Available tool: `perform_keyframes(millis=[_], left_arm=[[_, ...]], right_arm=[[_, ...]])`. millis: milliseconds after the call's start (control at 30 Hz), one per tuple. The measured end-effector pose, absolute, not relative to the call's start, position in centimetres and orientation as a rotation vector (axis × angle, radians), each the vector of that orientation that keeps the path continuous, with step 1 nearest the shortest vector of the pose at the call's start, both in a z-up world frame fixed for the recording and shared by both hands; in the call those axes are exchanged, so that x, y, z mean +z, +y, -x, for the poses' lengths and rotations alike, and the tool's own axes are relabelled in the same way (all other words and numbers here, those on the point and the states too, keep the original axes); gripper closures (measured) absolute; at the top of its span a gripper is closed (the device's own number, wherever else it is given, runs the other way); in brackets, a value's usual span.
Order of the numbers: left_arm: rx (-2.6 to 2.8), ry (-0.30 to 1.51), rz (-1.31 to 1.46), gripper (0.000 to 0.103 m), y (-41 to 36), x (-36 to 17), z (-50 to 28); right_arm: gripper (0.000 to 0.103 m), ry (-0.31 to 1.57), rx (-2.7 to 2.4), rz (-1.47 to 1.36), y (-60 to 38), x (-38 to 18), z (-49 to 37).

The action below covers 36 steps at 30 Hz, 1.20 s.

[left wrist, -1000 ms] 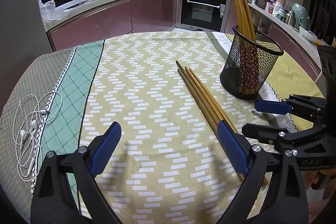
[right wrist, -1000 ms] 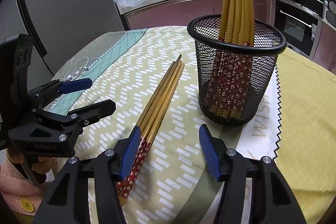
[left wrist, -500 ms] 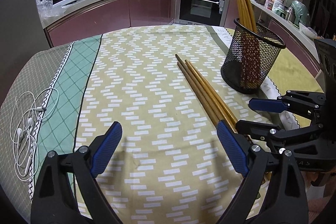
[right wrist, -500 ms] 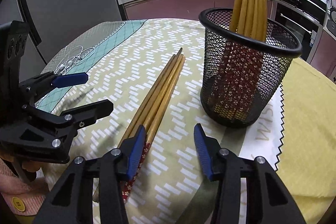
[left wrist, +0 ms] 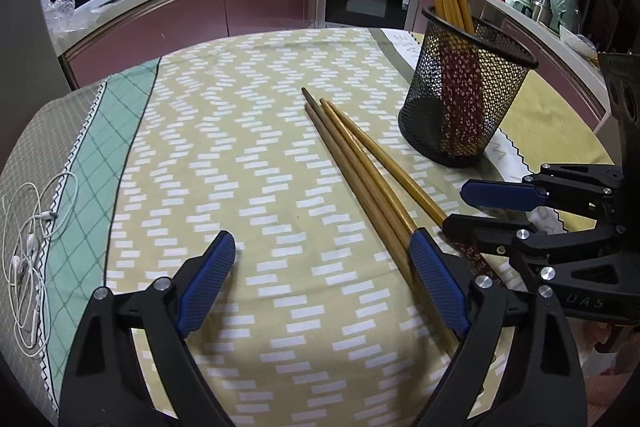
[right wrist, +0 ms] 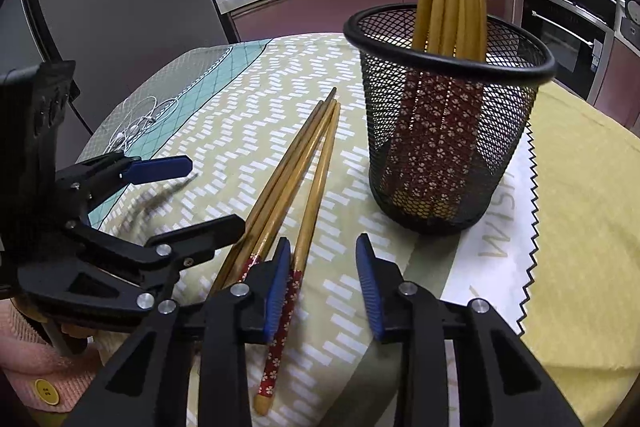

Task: Organize utensils
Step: 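Move the open right gripper back over the remaining chopsticks on the cloth, then close the right gripper on one chopstick from the pile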

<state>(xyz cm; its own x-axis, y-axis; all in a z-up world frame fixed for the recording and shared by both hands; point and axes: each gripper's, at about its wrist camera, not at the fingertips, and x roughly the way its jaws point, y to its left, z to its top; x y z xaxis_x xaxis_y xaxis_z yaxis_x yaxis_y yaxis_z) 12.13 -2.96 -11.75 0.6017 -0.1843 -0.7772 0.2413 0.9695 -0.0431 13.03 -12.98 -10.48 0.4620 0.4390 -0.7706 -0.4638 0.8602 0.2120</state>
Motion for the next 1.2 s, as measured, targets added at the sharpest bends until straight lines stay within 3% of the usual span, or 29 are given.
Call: perform_keyframes(millis=[133, 433, 933, 1100, 1200], left_arm=[[-0.241, 0.907, -0.055, 0.019, -2.8, -12.2, -12.4], [-0.244, 0.908, -0.059, 0.036, -2.5, -12.0, -12.6], [-0.26, 0.918, -0.048, 0.036, -3.1, -12.0, -14.0], [-0.252, 0.92, -0.06, 0.044, -3.1, -12.0, -14.4], [-0.271, 0.921, -0.066, 0.053, -3.3, -11.9, -14.5]], right_arm=[[0.072, 0.939, 0.559, 0.024, -13.5, -10.4, -13.1], [0.072, 0.935, 0.55, 0.059, -12.9, -10.4, -13.0], [0.073, 0.928, 0.537, 0.092, -11.7, -10.5, -13.5], [0.073, 0.928, 0.533, 0.094, -11.7, -10.4, -13.7], [0.074, 0.928, 0.527, 0.102, -11.4, -10.4, -13.9]])
